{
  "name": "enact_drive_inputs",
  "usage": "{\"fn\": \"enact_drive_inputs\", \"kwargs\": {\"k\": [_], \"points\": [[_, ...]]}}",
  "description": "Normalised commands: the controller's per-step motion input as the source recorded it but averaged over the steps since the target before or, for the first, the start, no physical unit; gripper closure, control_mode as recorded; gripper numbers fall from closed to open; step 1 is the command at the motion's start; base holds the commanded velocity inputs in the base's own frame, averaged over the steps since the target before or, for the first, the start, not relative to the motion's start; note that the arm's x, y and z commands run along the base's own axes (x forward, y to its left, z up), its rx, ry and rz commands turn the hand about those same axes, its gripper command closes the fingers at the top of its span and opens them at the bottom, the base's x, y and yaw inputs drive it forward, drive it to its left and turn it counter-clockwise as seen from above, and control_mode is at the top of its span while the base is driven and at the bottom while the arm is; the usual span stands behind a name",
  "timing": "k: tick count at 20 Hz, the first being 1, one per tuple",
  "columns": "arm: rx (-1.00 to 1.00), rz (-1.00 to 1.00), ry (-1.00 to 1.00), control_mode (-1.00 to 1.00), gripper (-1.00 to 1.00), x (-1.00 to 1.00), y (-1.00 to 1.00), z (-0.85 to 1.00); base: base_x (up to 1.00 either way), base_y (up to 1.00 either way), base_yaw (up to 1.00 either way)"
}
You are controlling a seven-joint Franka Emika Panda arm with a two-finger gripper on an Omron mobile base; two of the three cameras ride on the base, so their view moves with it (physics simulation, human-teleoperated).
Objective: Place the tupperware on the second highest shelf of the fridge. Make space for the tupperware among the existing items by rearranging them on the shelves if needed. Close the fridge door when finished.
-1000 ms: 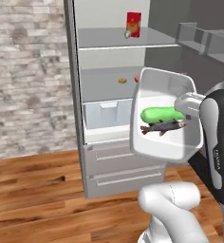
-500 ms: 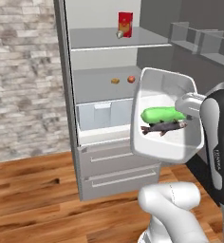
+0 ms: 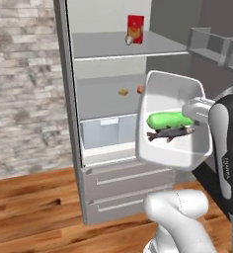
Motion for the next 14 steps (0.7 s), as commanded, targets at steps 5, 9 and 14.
{"fn": "enact_drive_inputs", "kwargs": {"k": [5,9,14], "points": [[0.00,0.00,0.00,1.00,1.00,0.00,0.00,0.00,0.69,-0.39,0.00],[0.00,0.00,0.00,1.00,1.00,0.00,0.00,0.00,0.45,-0.26,0.00],[0.00,0.00,0.00,1.00,1.00,0.00,0.00,0.00,0.37,0.03,-0.04]]}}
